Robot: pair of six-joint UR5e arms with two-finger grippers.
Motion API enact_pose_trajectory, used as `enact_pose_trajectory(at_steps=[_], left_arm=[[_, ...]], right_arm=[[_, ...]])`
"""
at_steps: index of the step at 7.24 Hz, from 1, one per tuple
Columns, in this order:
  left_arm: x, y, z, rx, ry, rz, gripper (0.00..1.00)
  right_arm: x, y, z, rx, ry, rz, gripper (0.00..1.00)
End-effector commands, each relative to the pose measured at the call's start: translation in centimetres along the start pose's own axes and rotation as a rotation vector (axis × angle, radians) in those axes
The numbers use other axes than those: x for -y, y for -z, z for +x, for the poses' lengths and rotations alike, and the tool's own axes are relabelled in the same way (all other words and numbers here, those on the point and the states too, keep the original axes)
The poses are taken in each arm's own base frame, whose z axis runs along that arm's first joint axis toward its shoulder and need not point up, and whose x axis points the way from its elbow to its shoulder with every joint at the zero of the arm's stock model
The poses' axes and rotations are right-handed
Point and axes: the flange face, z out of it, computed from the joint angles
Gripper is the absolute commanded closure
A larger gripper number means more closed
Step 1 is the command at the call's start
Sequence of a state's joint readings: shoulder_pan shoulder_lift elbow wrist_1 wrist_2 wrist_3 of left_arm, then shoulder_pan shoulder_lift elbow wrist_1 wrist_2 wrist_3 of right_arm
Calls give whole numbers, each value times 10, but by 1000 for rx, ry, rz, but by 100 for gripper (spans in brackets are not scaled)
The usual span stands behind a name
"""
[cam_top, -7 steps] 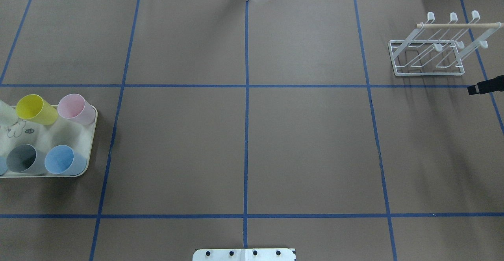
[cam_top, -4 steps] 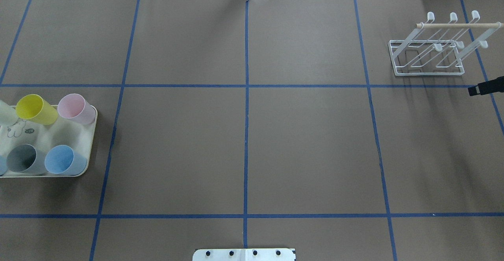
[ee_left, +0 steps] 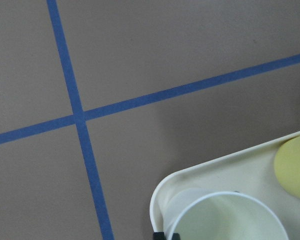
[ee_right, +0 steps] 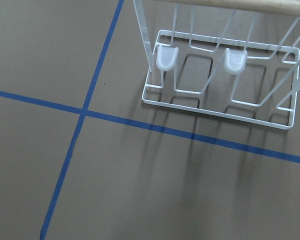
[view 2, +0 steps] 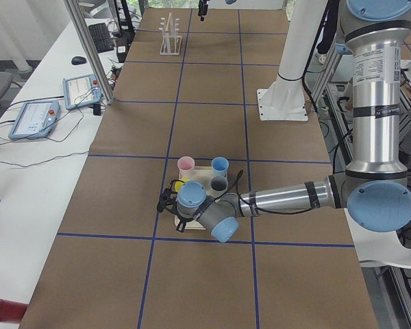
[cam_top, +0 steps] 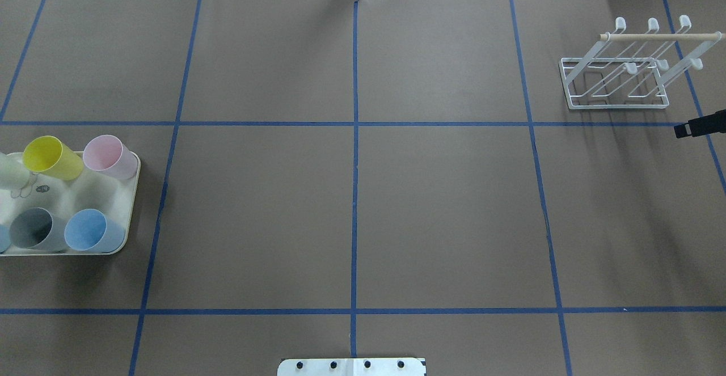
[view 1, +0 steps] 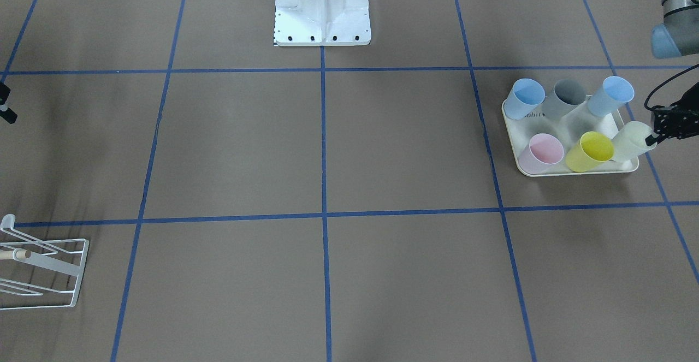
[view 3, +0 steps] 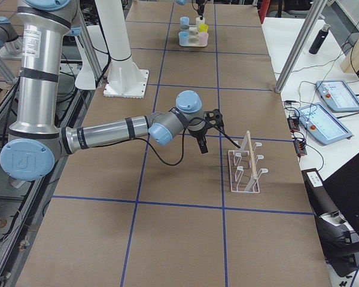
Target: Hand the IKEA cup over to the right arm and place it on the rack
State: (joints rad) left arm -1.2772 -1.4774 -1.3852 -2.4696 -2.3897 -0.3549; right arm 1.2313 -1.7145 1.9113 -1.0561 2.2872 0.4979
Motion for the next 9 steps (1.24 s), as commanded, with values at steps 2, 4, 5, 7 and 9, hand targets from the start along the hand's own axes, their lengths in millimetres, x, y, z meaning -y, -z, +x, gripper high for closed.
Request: enact_pose_trajectory(at_steps=[2,4,5,7,9], left_arm=[[20,54,-28,15,62,109,100],[75,104,-12,-4,136,166,100],[99,130,25,-13,203,170,100],[126,180,103,-77,401,228,100],[150,193,192,-234,575,173,100]], right_arm=[[20,6,-17,23,46,41,1],[43,18,-46,92,171,156,1],[56,21,-64,134,237,207,2],[73,20,-110,204,352,277,6],[76,10,-140,168,432,431,6]])
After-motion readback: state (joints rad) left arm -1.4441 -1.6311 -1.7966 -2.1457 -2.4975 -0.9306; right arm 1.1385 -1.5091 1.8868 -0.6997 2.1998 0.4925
